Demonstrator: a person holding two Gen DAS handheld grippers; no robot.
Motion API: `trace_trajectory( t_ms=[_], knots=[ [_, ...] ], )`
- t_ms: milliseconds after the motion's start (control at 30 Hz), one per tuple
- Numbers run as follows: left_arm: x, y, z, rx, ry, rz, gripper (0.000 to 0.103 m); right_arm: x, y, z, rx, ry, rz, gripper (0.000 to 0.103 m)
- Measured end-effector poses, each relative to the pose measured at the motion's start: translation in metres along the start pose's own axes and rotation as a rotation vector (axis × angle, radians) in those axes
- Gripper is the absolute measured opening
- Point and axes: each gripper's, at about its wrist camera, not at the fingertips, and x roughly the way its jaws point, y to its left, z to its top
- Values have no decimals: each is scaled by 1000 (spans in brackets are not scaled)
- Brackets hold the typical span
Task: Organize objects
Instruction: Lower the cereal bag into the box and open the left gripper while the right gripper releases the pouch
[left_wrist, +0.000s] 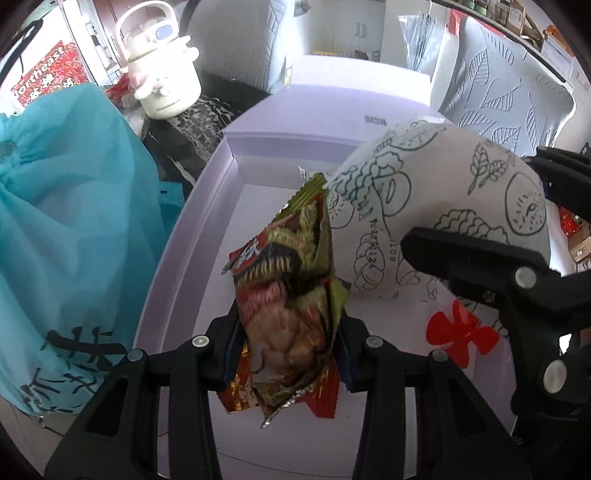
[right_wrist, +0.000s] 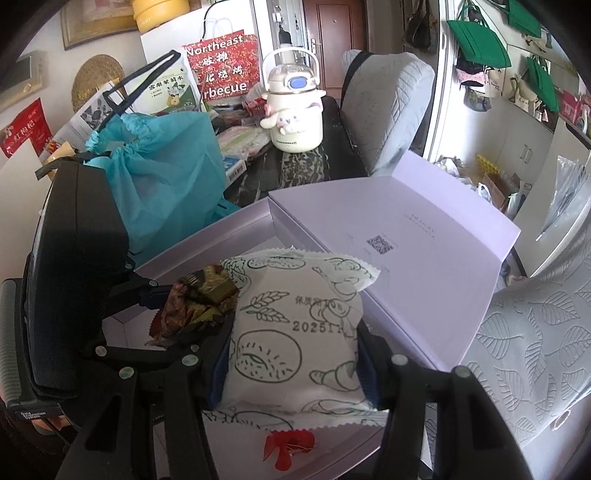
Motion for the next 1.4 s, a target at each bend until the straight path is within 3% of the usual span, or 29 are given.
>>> trace_trajectory(
  t_ms=[433,800,1100,1400],
  knots=[
    [16,8,-1,-33,43,-10,43,19,-7,-7,21,73,-30,58],
    [15,9,-2,-30,28,-2,46,23,-7,-6,26,90,-45,58],
    [-2,4,1,-16,-13,33,71,15,-7,-4,28,103,-69,61],
    [-20,9,4,-48,-38,24,73,-13,-3,0,10,37,-103,66]
  ],
)
